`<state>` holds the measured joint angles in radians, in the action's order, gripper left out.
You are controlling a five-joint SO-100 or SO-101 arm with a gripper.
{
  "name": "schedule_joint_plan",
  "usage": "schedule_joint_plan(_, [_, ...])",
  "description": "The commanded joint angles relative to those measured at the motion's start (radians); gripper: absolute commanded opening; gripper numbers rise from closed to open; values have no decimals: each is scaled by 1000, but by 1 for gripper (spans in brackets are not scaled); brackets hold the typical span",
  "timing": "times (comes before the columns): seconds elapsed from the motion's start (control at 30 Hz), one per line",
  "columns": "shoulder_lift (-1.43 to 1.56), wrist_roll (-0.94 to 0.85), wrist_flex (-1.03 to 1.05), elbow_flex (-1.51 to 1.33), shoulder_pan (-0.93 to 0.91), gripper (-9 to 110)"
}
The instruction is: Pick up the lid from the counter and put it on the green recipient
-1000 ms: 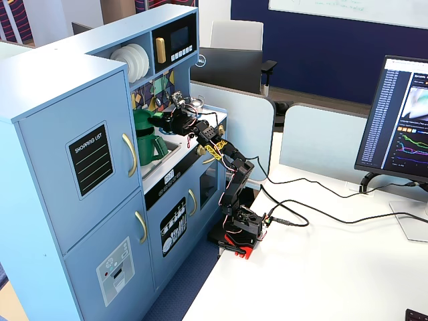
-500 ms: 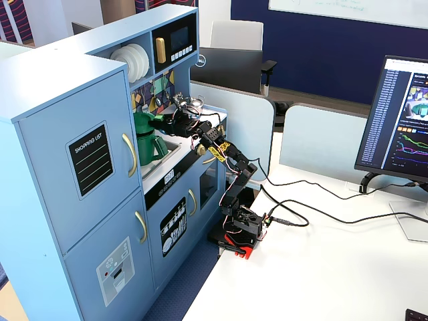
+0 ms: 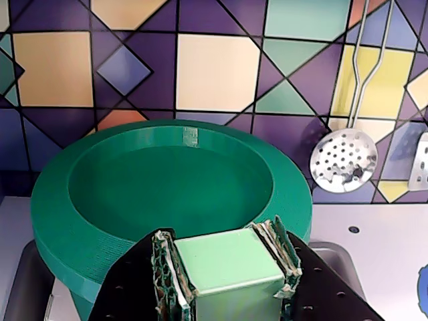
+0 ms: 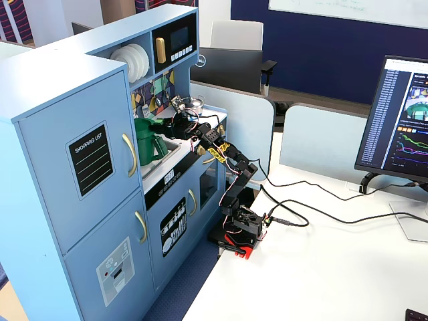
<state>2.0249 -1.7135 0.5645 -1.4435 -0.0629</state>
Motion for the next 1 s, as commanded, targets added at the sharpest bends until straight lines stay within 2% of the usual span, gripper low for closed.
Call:
schedule_joint_plan(0.0, [9,-9,-41,12,12,0])
schedule_joint_plan(0.37, [17,-26,-87,-44,28,2])
schedule_joint_plan(0.4, [15,-15,-100,-49,29,5])
schedule_joint_plan(0.53, [17,49,-138,-51,29,31])
schedule_joint_plan(0.6, [25,52,-140,-46,25,39])
schedule_joint_plan(0.83, [60,52,-120,3,-15,42])
schedule_joint_plan(0.97, [147,28,3,48,-28,41])
